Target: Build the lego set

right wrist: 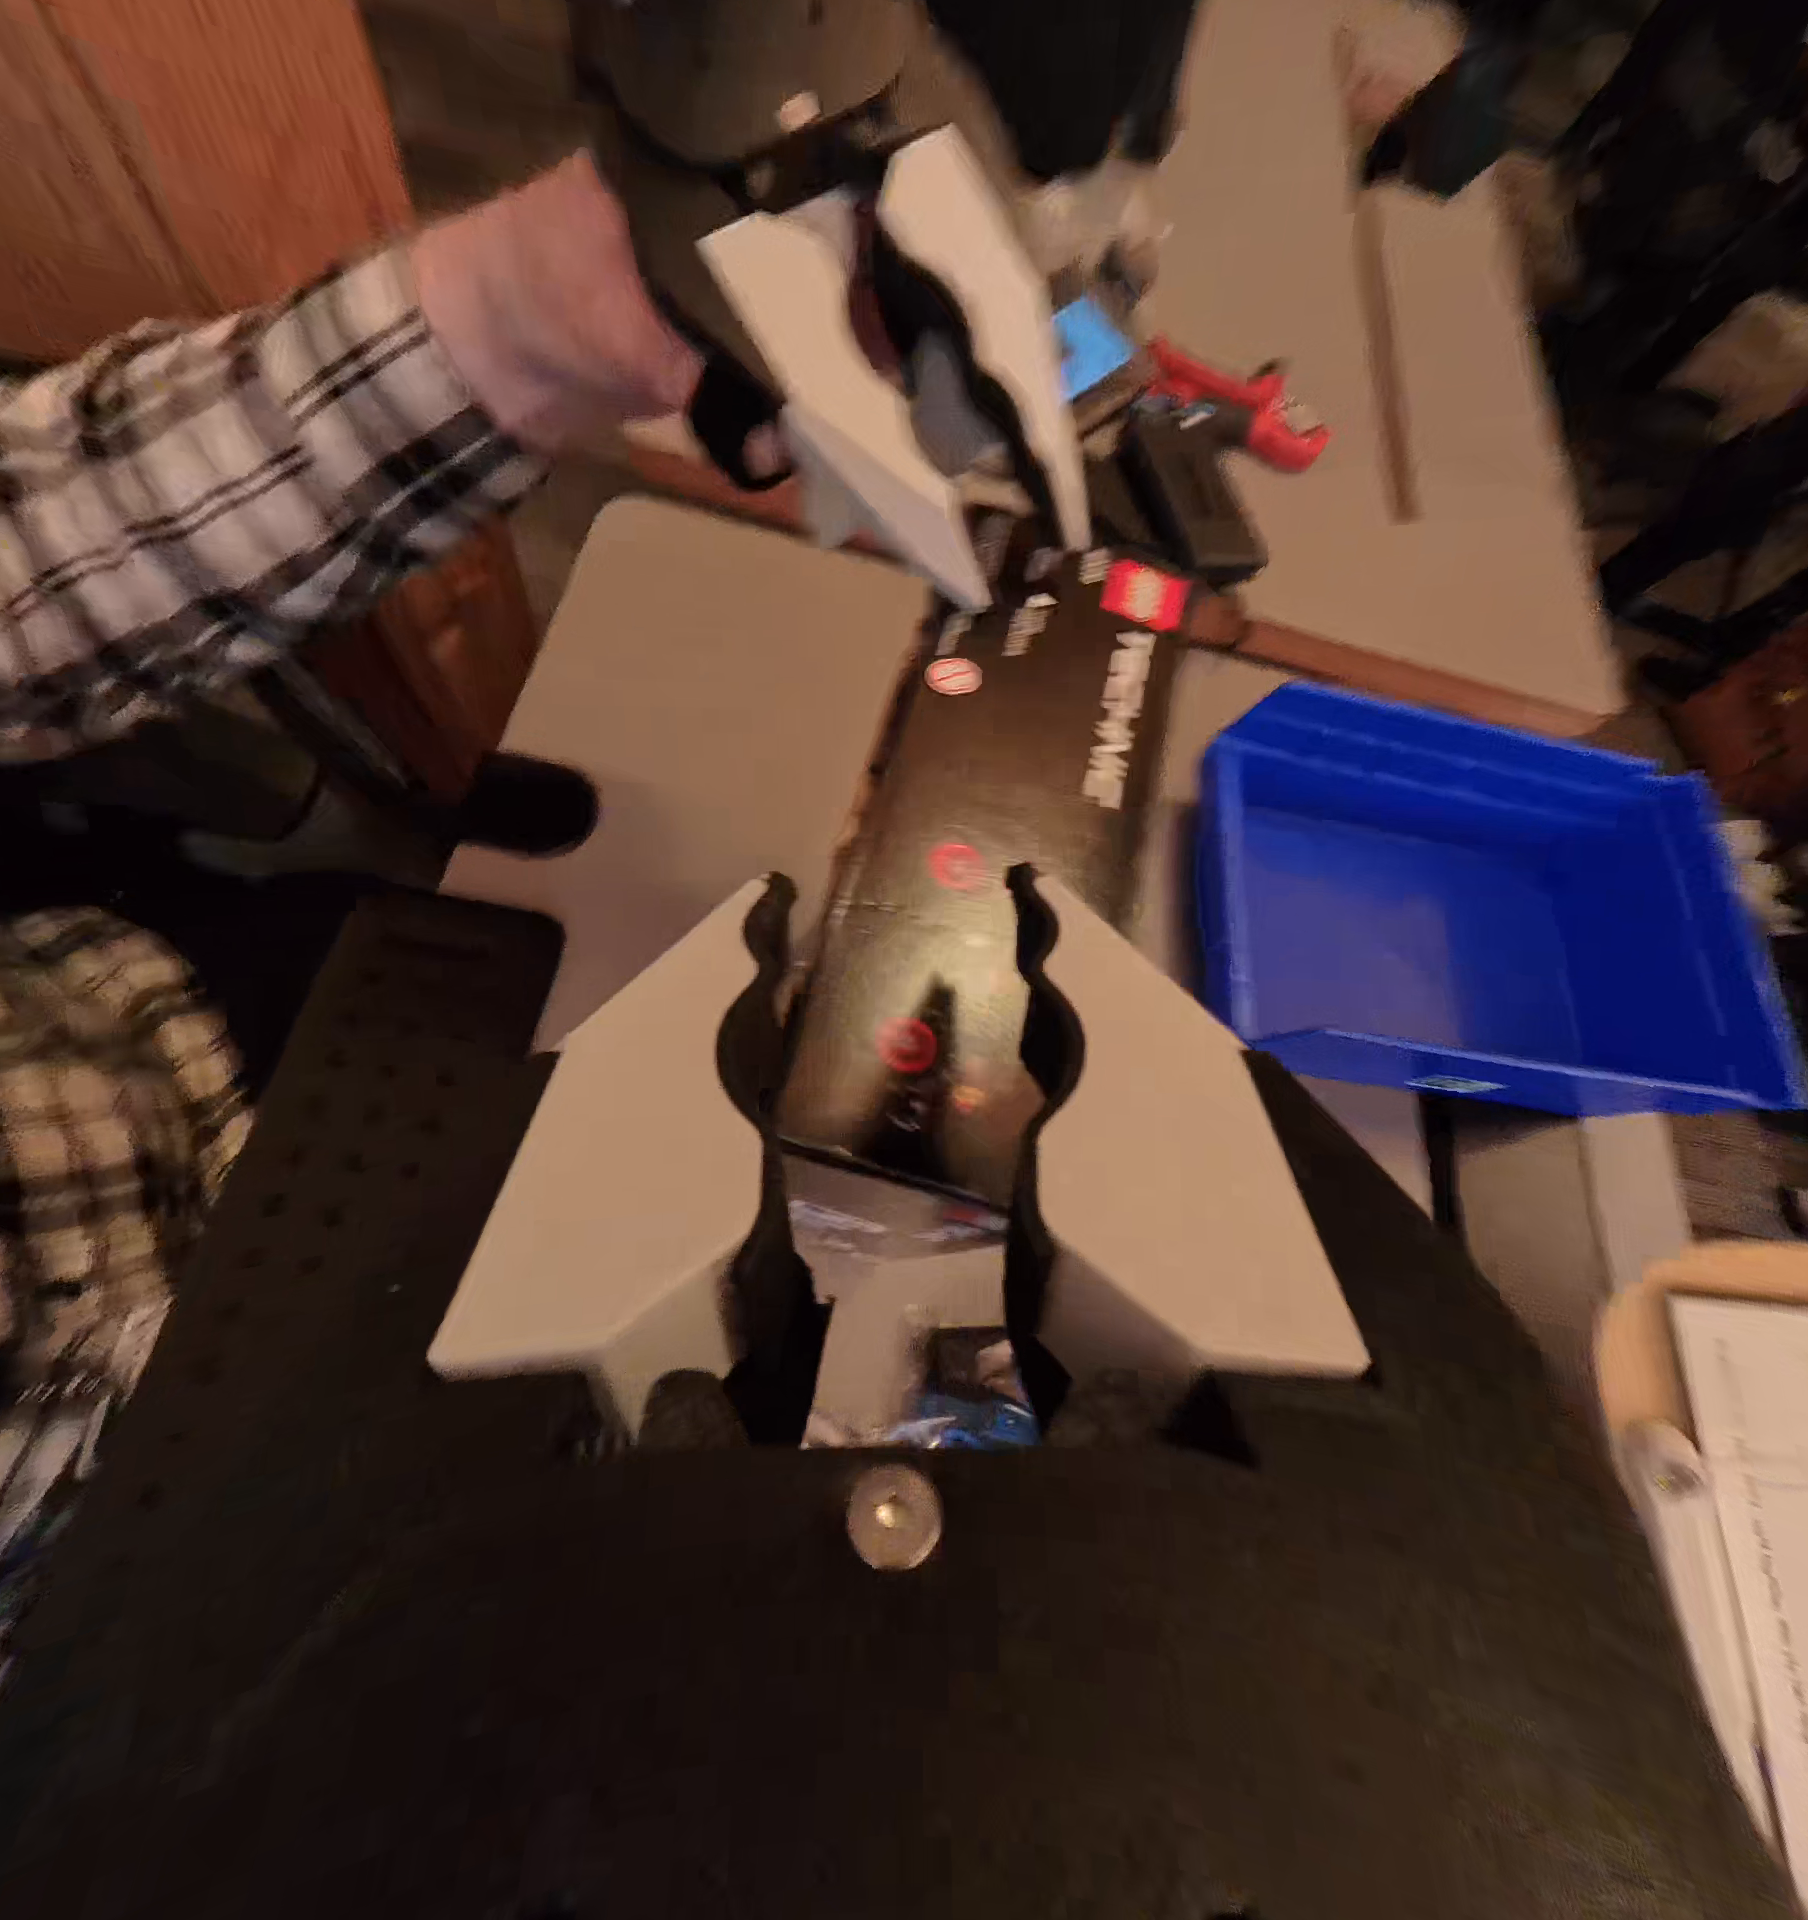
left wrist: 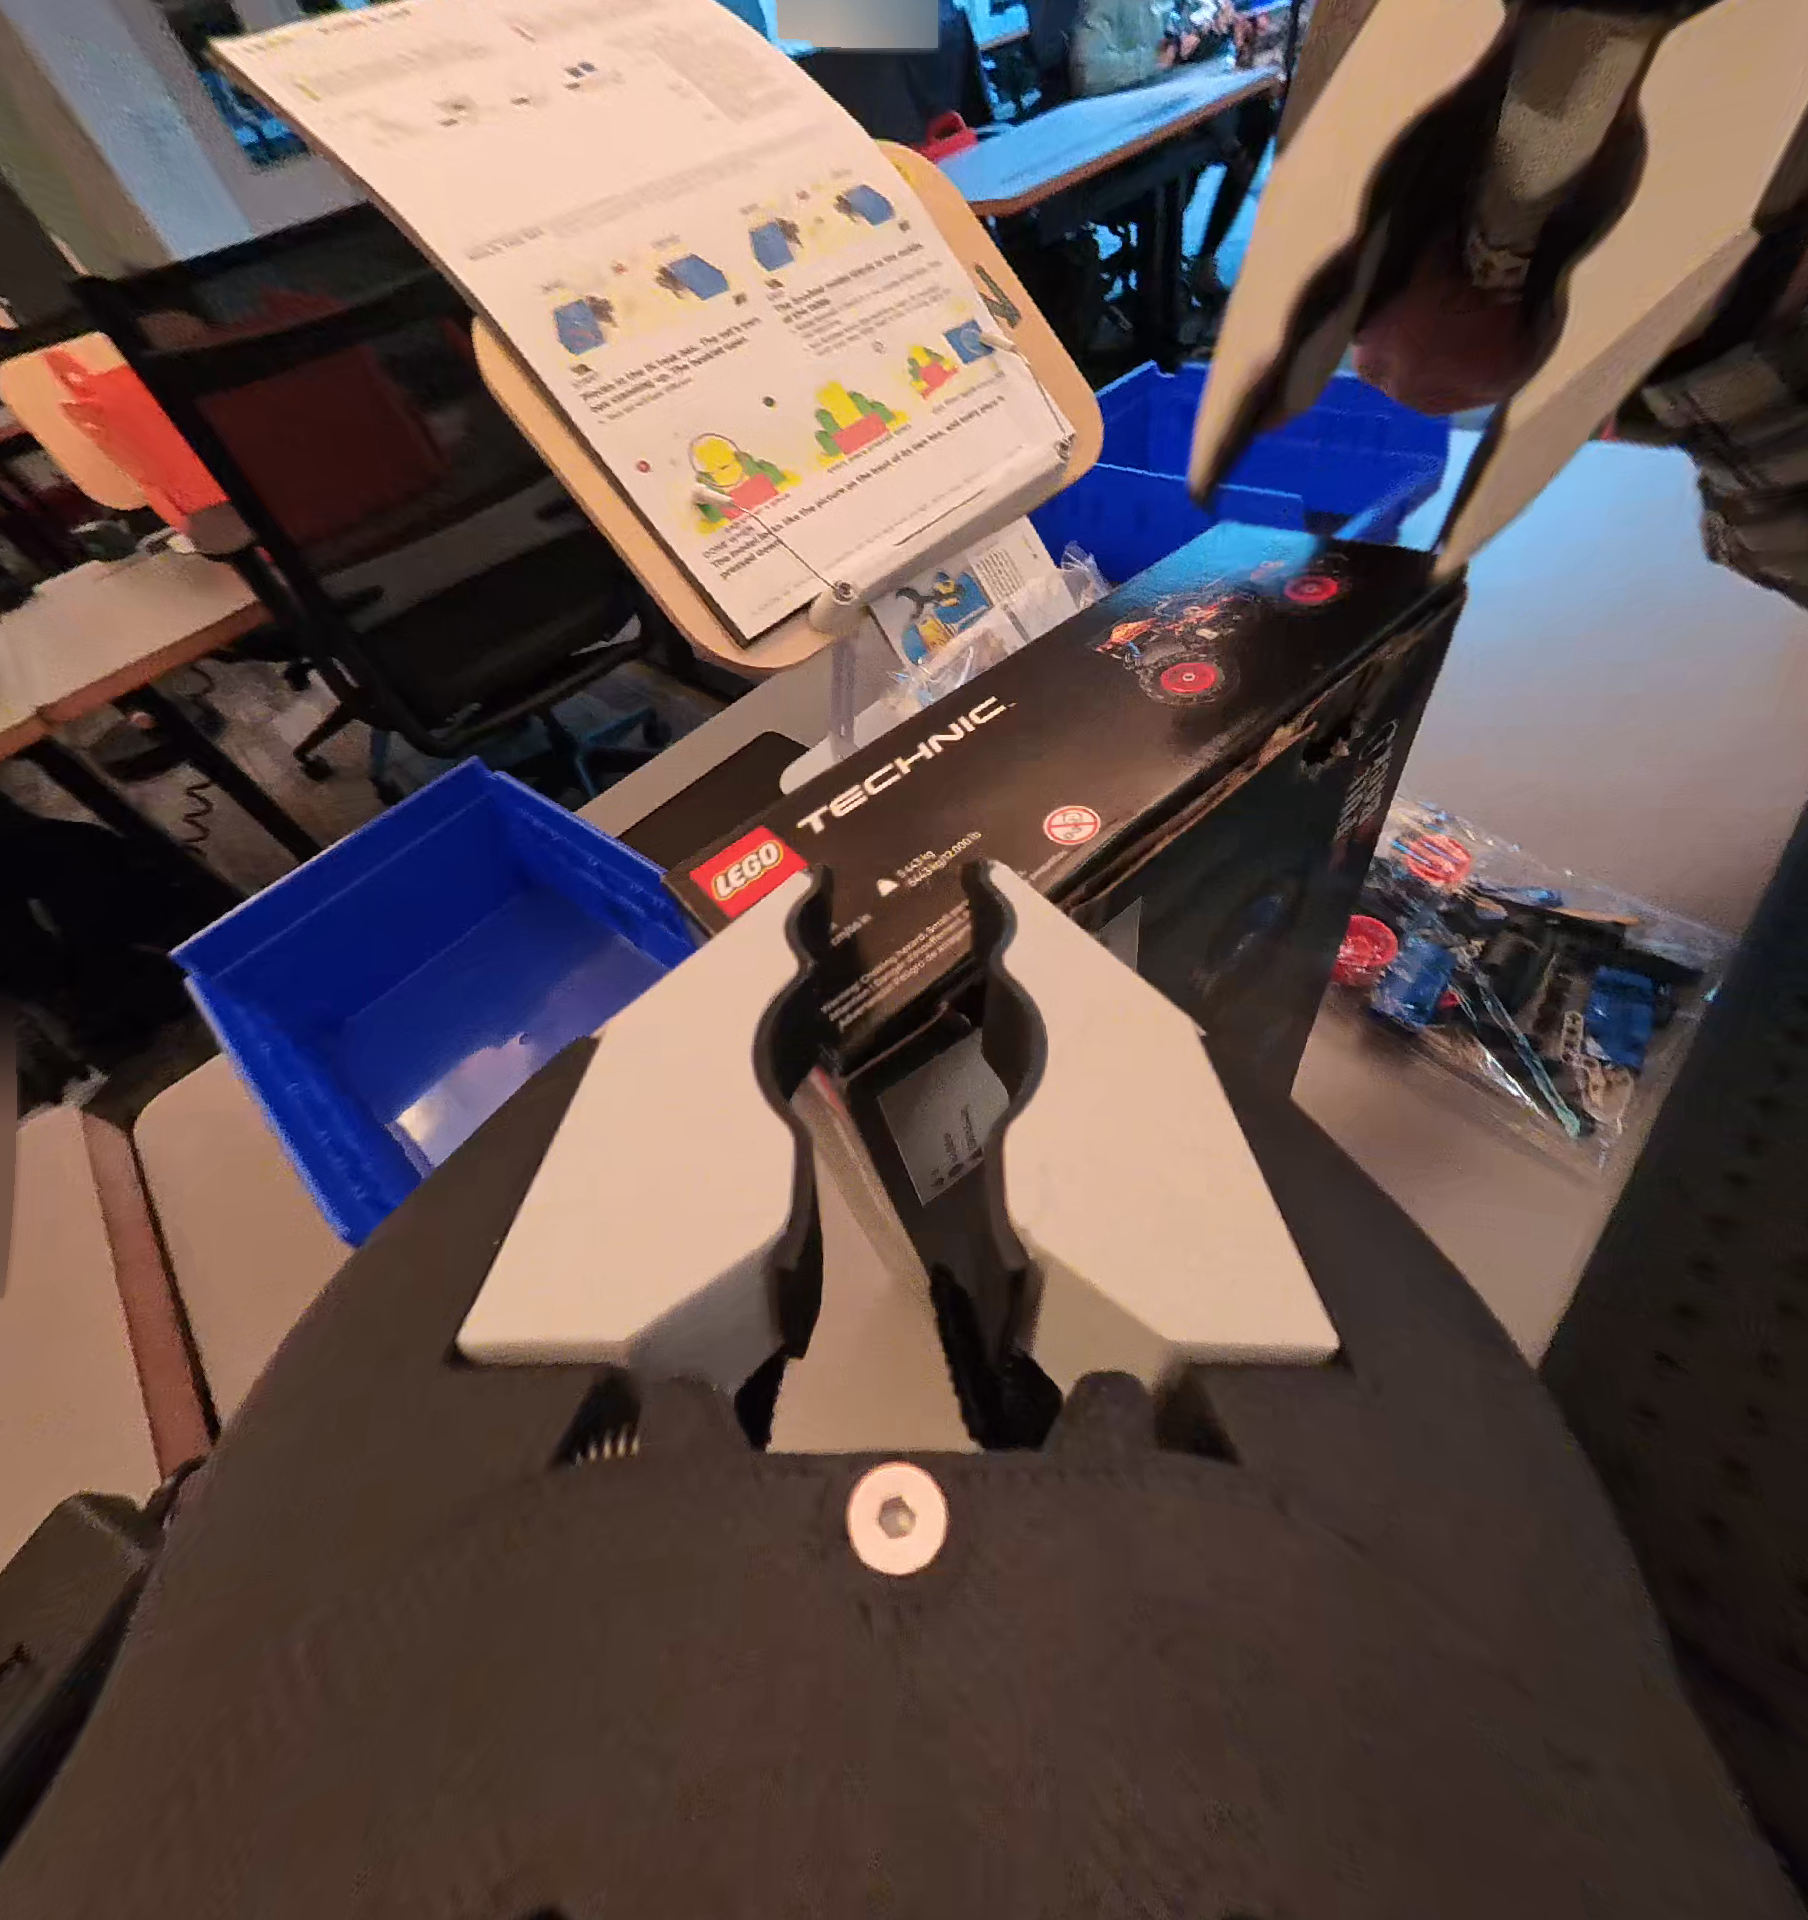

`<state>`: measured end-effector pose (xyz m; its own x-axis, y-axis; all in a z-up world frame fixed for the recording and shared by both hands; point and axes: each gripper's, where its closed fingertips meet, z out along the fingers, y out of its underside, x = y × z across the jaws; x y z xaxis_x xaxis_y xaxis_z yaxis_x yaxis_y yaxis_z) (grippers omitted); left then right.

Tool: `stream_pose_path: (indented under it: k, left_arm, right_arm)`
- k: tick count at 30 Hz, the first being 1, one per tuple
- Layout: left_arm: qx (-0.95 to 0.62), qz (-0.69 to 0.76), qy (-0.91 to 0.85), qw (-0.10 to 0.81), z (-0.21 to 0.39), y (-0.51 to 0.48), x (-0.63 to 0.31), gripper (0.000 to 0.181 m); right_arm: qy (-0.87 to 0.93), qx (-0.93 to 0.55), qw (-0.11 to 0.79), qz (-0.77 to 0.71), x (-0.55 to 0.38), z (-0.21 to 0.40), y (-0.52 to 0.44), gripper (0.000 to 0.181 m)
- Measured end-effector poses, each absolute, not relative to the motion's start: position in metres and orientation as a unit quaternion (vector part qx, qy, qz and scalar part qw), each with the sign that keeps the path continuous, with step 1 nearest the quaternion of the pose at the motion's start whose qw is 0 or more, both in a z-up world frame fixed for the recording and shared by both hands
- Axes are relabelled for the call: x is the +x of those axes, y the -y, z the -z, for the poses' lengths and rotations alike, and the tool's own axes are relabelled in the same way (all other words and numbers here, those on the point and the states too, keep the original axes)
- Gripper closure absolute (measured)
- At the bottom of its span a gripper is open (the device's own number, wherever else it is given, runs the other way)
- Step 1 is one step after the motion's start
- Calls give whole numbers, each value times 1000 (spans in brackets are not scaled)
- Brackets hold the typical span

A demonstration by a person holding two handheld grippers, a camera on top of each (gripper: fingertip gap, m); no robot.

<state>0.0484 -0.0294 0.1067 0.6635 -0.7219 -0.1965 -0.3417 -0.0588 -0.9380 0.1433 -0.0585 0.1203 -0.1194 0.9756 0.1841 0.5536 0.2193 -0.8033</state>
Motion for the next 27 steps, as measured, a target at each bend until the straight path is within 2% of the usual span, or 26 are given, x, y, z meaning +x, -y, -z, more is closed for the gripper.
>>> stream_pose_path:
  k: [3, 8, 10, 12, 14, 15, 19, 22, 27]
  left_arm:
    - [-699, 148, -355, 602, -118, 35, 44, 153]
    - [-720, 146, -291, 613, -134, 47, 37, 148]
    - [-744, 159, -251, 598, -123, 47, 36, 138]
    - [-750, 186, -200, 603, -114, 49, 34, 135]
    - [-757, 192, -155, 605, -99, 51, 25, 127]
    - [-744, 224, -130, 616, -100, 56, 22, 131]
    - [-706, 293, -26, 644, -86, 71, -9, 119]
    - [-678, 398, 36, 617, -68, 79, -22, 104]
    - [-636, 521, 99, 560, -44, 86, -46, 73]
  right_arm:
    - [631, -560, 418, -337, 167, -141, 41, 123]
    - [596, -596, 357, -402, 186, -98, 29, 100]
    - [584, -581, 322, -466, 181, -89, 45, 104]
    - [589, -556, 338, -479, 175, -86, 62, 102]
    - [595, -522, 333, -512, 169, -90, 89, 107]
    - [601, -505, 332, -523, 166, -89, 102, 108]
    - [607, -475, 263, -580, 156, -67, 138, 108]
    - [569, -506, 244, -601, 150, -44, 123, 107]
    - [624, -548, 225, -510, 136, 25, 133, 111]
